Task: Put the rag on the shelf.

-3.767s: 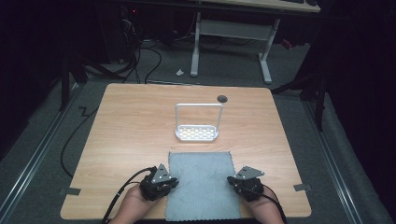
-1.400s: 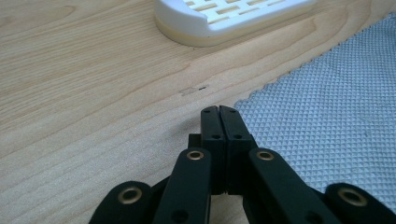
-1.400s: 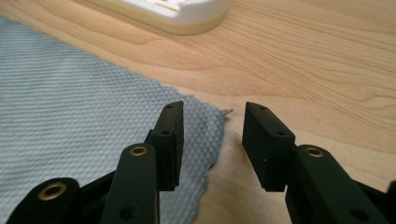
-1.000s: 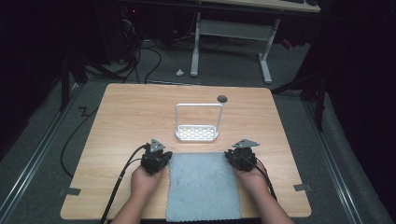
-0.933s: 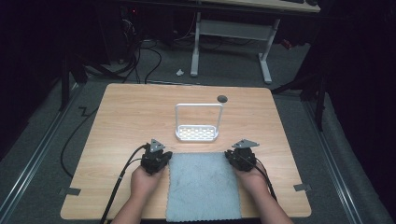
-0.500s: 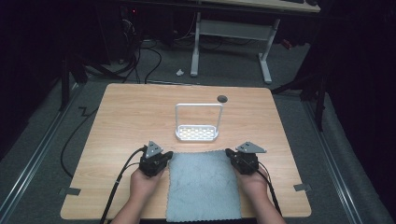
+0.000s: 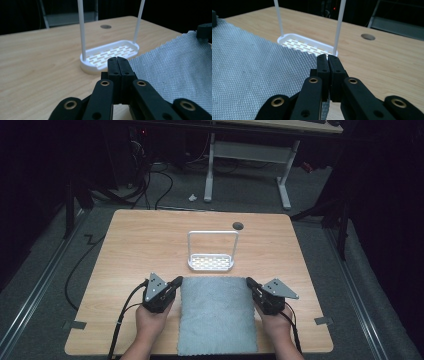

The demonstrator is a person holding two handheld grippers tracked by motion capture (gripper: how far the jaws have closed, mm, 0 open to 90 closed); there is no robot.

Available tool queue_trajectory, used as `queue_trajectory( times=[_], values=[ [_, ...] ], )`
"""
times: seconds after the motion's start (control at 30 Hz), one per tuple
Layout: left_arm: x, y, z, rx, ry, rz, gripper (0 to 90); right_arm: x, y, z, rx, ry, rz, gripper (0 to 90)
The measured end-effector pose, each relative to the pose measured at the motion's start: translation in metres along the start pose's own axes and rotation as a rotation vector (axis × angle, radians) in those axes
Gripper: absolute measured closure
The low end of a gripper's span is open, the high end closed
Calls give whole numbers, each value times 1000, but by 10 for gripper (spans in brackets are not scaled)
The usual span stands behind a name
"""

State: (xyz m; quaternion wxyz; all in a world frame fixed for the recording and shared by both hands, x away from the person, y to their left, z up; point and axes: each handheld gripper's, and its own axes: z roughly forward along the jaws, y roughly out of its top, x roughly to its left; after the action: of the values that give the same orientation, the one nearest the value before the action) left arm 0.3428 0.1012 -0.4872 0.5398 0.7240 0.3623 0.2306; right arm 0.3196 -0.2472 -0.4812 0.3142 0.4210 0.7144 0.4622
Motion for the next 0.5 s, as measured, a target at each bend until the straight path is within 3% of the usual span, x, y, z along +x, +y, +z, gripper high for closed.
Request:
queue_trajectory(
  times=[0.13, 0.3, 0.43, 0.47, 0.5],
  values=[
    [0, 6, -7, -46, 27, 27, 900, -2, 2, -4, -34, -12, 10, 895],
    [1, 15, -11, -99, 31, 45, 900, -1, 10, -9, -84, -20, 11, 896],
    [3, 29, -17, -154, 31, 68, 900, -1, 22, -15, -130, -24, 3, 896],
    [3, 38, -21, -191, 31, 90, 900, -2, 29, -17, -154, -24, -3, 896],
    [3, 38, -21, -191, 31, 90, 900, -3, 32, -18, -163, -26, -9, 896]
  ],
)
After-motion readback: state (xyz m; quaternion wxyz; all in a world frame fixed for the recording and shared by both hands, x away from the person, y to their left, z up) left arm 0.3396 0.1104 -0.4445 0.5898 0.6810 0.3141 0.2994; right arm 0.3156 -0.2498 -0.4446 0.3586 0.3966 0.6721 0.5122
